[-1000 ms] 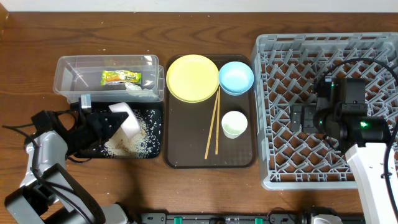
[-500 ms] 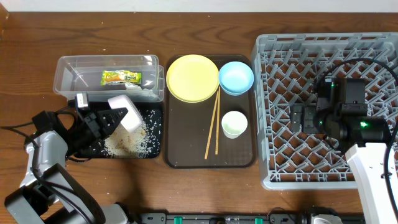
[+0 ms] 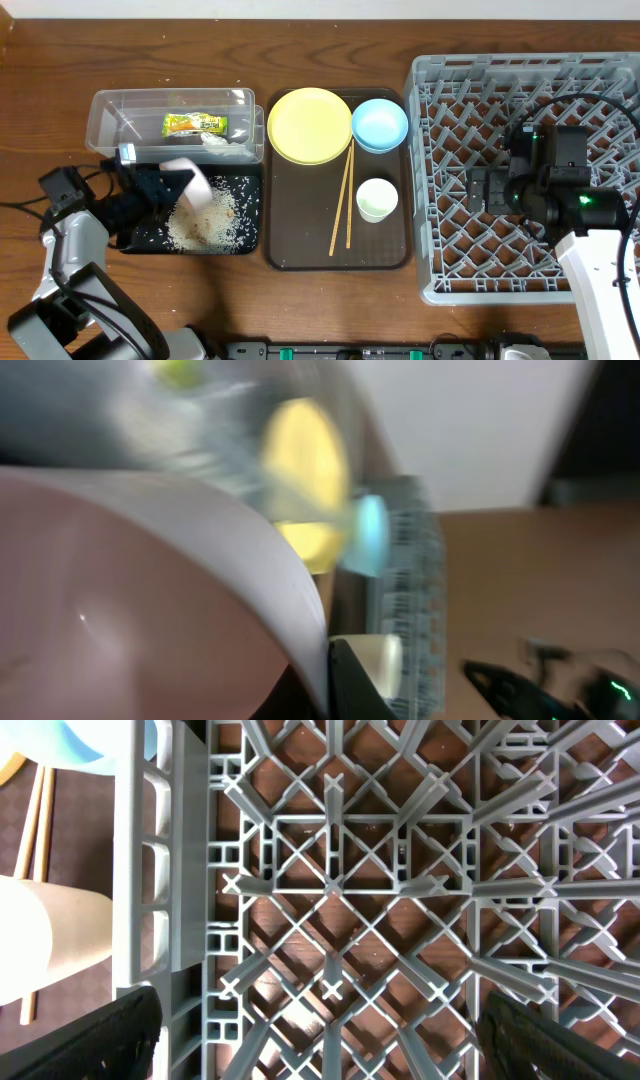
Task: Sort waste into correct bins and load items into the dishwasher rack
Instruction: 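Hold the bowl inverted and shake rice onto the black tray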
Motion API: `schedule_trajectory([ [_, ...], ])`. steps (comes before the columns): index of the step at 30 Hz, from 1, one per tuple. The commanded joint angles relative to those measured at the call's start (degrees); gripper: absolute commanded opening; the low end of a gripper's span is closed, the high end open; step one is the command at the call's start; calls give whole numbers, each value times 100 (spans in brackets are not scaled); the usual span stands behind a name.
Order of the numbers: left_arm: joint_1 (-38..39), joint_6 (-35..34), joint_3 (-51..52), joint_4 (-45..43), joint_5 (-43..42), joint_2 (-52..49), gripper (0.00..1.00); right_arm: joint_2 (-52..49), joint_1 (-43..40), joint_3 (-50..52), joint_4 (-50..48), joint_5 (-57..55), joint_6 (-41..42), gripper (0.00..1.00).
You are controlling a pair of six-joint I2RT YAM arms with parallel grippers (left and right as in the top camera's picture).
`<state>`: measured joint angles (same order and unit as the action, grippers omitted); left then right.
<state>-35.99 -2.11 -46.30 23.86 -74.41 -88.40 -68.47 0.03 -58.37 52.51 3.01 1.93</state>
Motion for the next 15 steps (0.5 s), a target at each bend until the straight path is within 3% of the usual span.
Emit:
schedule_trajectory([
  [1,153,621,-20,-68,-1574,31,6,20,70,-114,-4,24,17,99],
  [15,249,588,-15,-76,-1572,42,6,20,70,-114,-11,26,17,99],
])
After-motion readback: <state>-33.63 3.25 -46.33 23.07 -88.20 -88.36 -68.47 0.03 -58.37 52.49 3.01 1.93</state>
